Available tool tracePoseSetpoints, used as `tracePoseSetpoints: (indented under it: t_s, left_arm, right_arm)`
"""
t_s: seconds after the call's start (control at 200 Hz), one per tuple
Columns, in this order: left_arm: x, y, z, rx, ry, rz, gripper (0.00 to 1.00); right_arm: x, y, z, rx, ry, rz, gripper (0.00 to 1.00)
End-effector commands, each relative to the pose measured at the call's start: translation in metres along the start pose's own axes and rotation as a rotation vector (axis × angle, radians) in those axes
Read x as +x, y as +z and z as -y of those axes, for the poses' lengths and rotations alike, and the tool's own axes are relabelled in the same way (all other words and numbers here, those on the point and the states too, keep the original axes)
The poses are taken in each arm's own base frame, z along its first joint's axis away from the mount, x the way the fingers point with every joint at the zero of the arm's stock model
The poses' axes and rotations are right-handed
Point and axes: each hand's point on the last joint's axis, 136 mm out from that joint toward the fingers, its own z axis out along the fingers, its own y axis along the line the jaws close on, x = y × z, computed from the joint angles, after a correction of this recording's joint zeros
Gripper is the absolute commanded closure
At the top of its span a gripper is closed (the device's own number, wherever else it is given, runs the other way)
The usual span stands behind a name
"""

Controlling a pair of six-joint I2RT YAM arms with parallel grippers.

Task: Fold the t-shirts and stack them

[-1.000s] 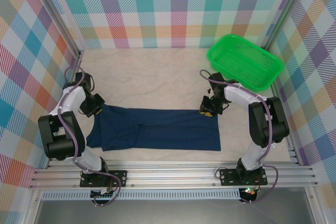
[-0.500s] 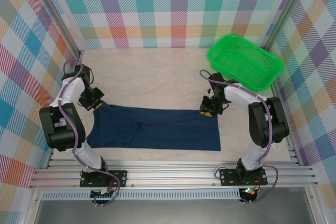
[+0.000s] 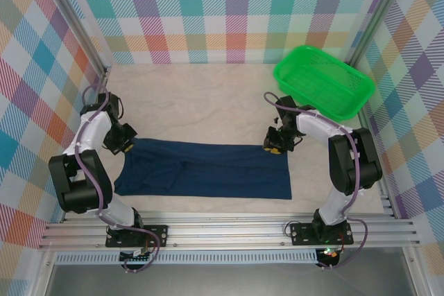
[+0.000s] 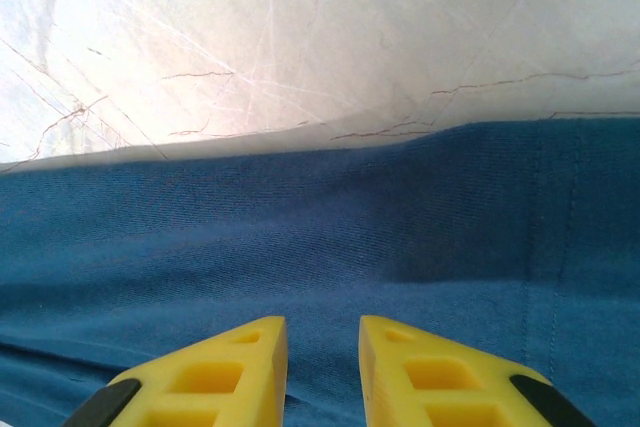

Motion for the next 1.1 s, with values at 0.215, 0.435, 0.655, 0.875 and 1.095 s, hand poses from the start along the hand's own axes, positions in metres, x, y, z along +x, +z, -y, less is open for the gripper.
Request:
tracePoseSetpoints:
  t_s: [0.215, 0.435, 0.655, 0.875, 1.095]
  left_arm:
    - [0.031, 0.014, -0.035, -0.126, -0.004, -0.039, 1.00]
    - [0.038, 0.033, -0.048, -0.195, 0.000, -0.067, 1.00]
    - [0.033, 0.054, -0.049, -0.221, -0.004, -0.068, 0.98]
    - [0.022, 0.017, -0.045, -0.268, -0.002, 0.052, 0.61]
    - [0.033, -0.015, 0.022, -0.010, -0.070, 0.128, 0.61]
  right_arm:
    - [-0.001, 0.000, -0.004, -0.019, -0.002, -0.009, 0.74]
    - [0.001, 0.000, -0.003, -0.019, -0.002, -0.009, 0.74]
    - [0.006, 0.001, 0.002, -0.007, 0.004, -0.011, 0.74]
    - [0.009, -0.007, 0.008, 0.014, 0.000, 0.017, 0.74]
    - [0.013, -0.006, 0.000, -0.037, 0.001, 0.003, 0.73]
